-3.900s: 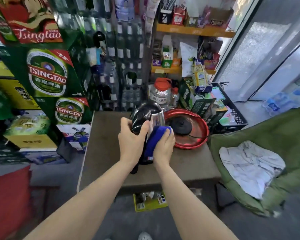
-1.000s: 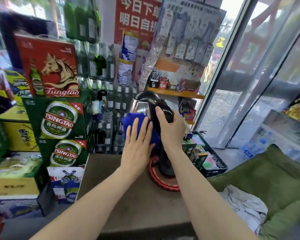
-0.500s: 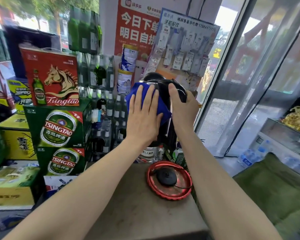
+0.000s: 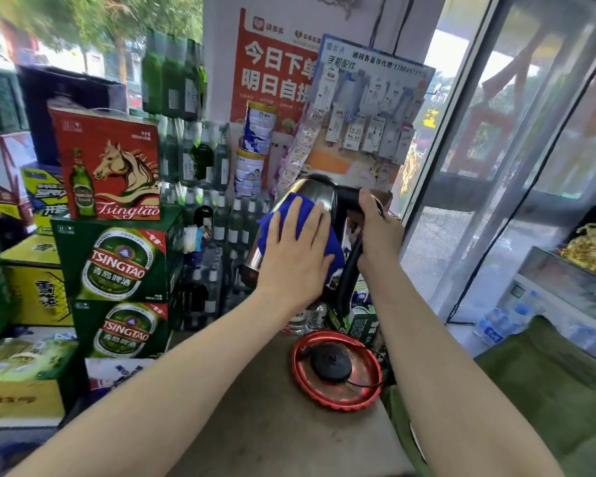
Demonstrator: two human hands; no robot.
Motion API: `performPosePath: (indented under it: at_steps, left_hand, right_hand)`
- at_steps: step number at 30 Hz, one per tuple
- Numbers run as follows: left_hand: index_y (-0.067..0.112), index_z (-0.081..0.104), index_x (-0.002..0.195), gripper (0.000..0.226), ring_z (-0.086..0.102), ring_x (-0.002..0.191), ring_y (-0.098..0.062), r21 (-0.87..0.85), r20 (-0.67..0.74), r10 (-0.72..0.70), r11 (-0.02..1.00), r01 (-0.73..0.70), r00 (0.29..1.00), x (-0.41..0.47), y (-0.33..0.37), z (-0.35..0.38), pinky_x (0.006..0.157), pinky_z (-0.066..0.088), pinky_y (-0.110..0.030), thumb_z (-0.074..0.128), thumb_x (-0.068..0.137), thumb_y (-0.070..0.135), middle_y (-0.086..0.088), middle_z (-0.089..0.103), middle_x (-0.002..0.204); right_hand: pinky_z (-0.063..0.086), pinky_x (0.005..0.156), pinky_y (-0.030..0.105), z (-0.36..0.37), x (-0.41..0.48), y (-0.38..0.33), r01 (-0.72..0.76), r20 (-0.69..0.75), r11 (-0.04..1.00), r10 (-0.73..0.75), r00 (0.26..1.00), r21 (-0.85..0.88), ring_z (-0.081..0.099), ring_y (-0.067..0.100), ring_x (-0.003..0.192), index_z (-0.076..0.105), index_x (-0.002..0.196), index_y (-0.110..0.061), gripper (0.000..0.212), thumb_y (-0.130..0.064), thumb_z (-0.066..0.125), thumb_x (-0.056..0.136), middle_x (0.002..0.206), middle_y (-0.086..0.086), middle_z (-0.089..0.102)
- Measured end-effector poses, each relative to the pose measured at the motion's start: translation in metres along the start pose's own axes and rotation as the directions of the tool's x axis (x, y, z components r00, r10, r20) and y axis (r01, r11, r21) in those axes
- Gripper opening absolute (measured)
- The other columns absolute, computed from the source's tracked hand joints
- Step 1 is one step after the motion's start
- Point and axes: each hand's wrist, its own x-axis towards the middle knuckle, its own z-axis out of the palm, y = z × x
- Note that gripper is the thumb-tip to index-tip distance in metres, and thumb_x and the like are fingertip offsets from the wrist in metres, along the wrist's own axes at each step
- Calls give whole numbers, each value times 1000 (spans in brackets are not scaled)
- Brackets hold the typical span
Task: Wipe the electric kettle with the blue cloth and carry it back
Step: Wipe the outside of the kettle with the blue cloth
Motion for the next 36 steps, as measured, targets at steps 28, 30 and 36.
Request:
performPosePath:
  at_steps: [28, 30, 36]
  left_hand:
    - [15, 17, 153, 72, 9, 146, -45, -78, 45, -124, 989, 128, 991, 10, 10, -7, 113, 19, -61, 34, 96, 56, -9, 14, 162]
    - [16, 23, 151, 67, 17, 143, -44, -135, 40, -151, 979, 155, 988, 26, -2, -7, 110, 27, -60, 32, 96, 54, -8, 21, 160]
    - [14, 26, 149, 64, 31, 136, -45, -402, 208, -393, 801, 444, 896, 39, -20, -9, 104, 34, -56, 28, 98, 52, -11, 30, 154]
  right_hand:
    - [54, 75, 42, -5, -5, 8, -13, 60, 999, 16, 998, -48, 69, 25, 78, 80, 64, -24, 28, -52, 84, 69, 83, 7, 79]
    - [53, 70, 39, -4, -7, 9, -16, 78, 999, 20, 997, -44, 66, 23, 71, 80, 71, -18, 31, -48, 84, 72, 81, 6, 77]
    - [53, 74, 39, -11, -12, 12, -38, 84, 996, 44, 996, -76, 65, 19, 70, 79, 73, -19, 35, -54, 83, 70, 81, 1, 78]
